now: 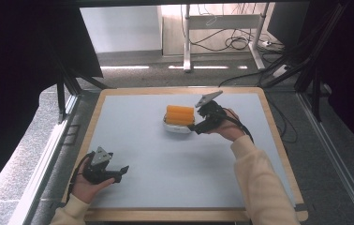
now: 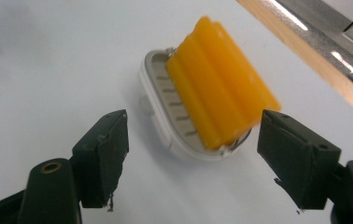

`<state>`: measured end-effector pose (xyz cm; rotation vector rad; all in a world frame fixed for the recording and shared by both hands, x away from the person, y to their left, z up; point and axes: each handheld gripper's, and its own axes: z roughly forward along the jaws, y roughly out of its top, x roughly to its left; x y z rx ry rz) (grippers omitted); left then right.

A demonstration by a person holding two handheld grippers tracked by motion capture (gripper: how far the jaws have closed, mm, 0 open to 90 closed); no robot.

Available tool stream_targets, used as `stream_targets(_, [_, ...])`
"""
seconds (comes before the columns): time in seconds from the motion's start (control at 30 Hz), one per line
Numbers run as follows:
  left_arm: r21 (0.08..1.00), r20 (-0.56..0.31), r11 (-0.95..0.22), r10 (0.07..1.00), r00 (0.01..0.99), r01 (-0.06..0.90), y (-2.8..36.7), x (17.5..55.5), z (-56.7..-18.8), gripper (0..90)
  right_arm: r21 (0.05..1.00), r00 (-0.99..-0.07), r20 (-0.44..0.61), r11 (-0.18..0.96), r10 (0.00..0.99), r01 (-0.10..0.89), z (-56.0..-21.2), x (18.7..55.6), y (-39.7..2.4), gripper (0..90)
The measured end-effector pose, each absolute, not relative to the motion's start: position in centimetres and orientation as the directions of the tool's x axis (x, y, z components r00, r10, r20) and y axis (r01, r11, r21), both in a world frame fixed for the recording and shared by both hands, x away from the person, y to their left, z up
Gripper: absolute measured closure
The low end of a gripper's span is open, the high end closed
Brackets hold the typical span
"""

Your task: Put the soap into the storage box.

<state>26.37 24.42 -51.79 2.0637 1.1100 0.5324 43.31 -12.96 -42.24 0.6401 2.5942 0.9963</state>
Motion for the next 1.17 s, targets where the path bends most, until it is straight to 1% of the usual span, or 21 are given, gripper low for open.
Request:
stream_targets(0.07, [0.758,0.019,-0.364,0.842,0.539,0.541,24.5,26.4,-51.8,18.0,0.687,-0.853,-0.107,0.658,0.512,0.309,-42.4,42.9,-13.3,24.1])
stream_targets(0.1, [0.757,0.019,-0.364,0.843,0.538,0.543,24.5,26.4,-51.8,18.0,0.688,-0.839,-0.112,0.651,0.533,0.321,-42.6,42.3,-13.7,24.1])
stream_targets(0.13, [0.755,0.020,-0.365,0.843,0.537,0.545,24.5,26.4,-51.9,18.0,0.690,-0.804,-0.096,0.622,0.586,0.371,-43.2,41.1,-14.9,24.1])
stream_targets(0.17, [0.755,0.020,-0.365,0.843,0.537,0.545,24.5,26.4,-51.9,18.0,0.690,-0.804,-0.096,0.622,0.586,0.371,-43.2,41.1,-14.9,24.1])
stream_targets(0.2, [0.751,0.024,-0.370,0.843,0.538,0.547,24.4,26.4,-51.9,18.0,0.699,-0.788,-0.067,0.593,0.611,0.400,-43.7,40.1,-15.9,24.2])
stream_targets(0.27, [0.750,0.024,-0.371,0.843,0.538,0.548,24.4,26.4,-51.9,18.0,0.701,-0.784,-0.060,0.586,0.618,0.407,-43.9,39.6,-16.5,24.2])
stream_targets(0.3, [0.749,0.024,-0.371,0.843,0.537,0.549,24.4,26.4,-51.9,18.0,0.705,-0.775,-0.048,0.571,0.630,0.421,-44.5,38.3,-17.7,23.8])
stream_targets(0.37, [0.749,0.025,-0.371,0.844,0.536,0.549,24.4,26.4,-51.9,18.0,0.708,-0.773,-0.047,0.567,0.633,0.421,-44.7,37.9,-18.1,23.7])
stream_targets(0.4, [0.748,0.026,-0.371,0.845,0.535,0.550,24.4,26.4,-52.0,18.0,0.717,-0.762,-0.034,0.547,0.647,0.433,-45.2,36.6,-19.2,23.0])
stream_targets(0.47, [0.750,0.023,-0.366,0.847,0.532,0.551,24.4,26.5,-52.0,18.0,0.721,-0.760,-0.037,0.544,0.649,0.430,-45.4,36.2,-19.6,22.7])
stream_targets(0.53, [0.749,0.021,-0.364,0.848,0.530,0.553,24.5,26.6,-52.1,18.0,0.732,-0.736,-0.019,0.511,0.677,0.451,-46.2,35.0,-20.9,22.0])
stream_targets(0.83, [0.748,0.019,-0.364,0.848,0.530,0.556,24.6,26.7,-52.2,18.0,0.732,-0.695,-0.013,0.480,0.719,0.484,-48.2,33.5,-23.1,21.2])
stream_targets(1.17, [0.750,0.023,-0.370,0.844,0.536,0.549,24.2,26.7,-51.9,18.0,0.768,-0.696,-0.048,0.472,0.717,0.433,-48.3,33.6,-22.9,19.3])
